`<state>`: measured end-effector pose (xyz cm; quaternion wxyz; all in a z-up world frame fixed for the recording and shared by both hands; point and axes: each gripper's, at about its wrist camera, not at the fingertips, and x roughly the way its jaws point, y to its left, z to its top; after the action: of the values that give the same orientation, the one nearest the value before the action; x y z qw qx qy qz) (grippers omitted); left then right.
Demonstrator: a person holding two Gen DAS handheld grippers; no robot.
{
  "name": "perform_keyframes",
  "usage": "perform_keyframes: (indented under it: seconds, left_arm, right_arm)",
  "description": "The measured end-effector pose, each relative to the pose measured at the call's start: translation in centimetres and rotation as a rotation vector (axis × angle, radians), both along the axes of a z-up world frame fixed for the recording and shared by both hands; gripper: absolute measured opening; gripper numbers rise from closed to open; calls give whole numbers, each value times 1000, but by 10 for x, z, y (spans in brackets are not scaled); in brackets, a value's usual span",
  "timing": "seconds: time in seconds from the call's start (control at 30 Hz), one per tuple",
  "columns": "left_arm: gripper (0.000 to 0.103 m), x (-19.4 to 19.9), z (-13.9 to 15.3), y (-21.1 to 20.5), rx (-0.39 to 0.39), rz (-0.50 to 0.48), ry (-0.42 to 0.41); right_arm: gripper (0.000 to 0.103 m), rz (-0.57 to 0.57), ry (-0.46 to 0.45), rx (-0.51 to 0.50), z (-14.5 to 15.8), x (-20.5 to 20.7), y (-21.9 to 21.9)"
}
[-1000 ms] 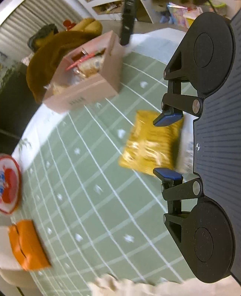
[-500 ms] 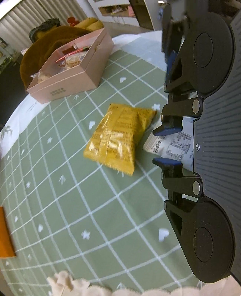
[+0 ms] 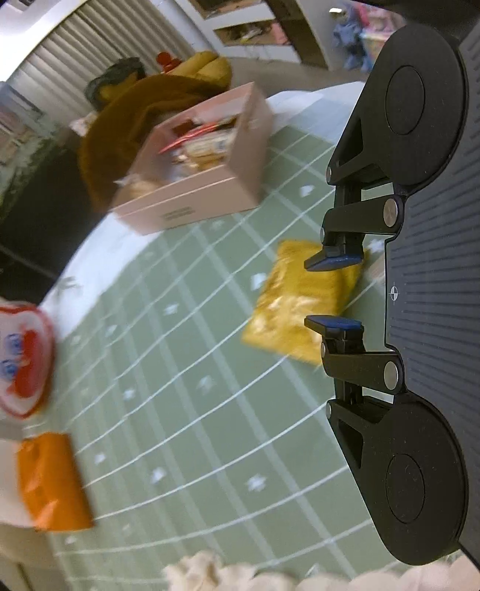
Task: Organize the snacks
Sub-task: 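Reach the yellow packet with the left gripper while the right reaches the blue-white bar packet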
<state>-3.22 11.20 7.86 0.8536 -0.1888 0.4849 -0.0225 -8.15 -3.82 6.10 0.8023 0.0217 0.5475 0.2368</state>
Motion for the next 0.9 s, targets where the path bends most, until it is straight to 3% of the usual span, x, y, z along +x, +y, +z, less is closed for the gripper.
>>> perform_keyframes:
  seconds: [0.13,0.23,0.6,0.67,0.83,0.9]
  left_arm:
    - [30,-4,-1,3,14,-20,22]
    - [30,-9,-9,1,19,-39,49]
    - [30,-15,-29,-9,-20,-89,112]
    - [30,-15,-28,-14,-23,-96,88]
    - [30,-4,-7,-10,-48,-79,-75]
    - [30,10,-2,-8,-10,-72,-104]
  right_arm:
    - [72,61,-11,-84,-13,-10,28]
    - [77,92,-108,-165,-11,-18,37]
    - [77,-94,-159,-265,-9,12,-18]
    - [77,-122,-175,-290,-8,15,-29]
    - [77,-180,-173,-302,-9,22,-51]
    - [80,-211,-164,-297,-10,25,-58]
